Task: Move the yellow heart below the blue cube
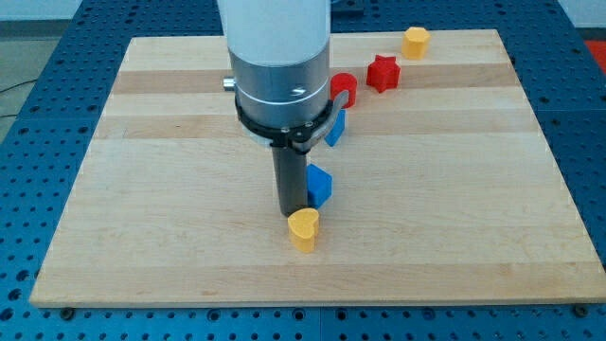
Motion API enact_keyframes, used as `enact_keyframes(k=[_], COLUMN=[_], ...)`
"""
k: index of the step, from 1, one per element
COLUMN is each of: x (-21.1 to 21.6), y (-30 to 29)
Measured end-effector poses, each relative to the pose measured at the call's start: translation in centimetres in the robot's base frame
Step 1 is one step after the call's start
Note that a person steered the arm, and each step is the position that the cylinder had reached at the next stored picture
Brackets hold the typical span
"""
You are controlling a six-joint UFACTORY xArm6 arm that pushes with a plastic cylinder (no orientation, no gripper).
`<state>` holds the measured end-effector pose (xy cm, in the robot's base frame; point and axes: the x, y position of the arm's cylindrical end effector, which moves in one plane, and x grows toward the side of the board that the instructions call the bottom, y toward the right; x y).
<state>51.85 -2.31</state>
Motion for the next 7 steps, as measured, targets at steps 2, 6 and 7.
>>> enact_keyframes(k=[2,6,7], x=[-1.5,3.8,4.6], y=[-0.1,-3.2,3.8])
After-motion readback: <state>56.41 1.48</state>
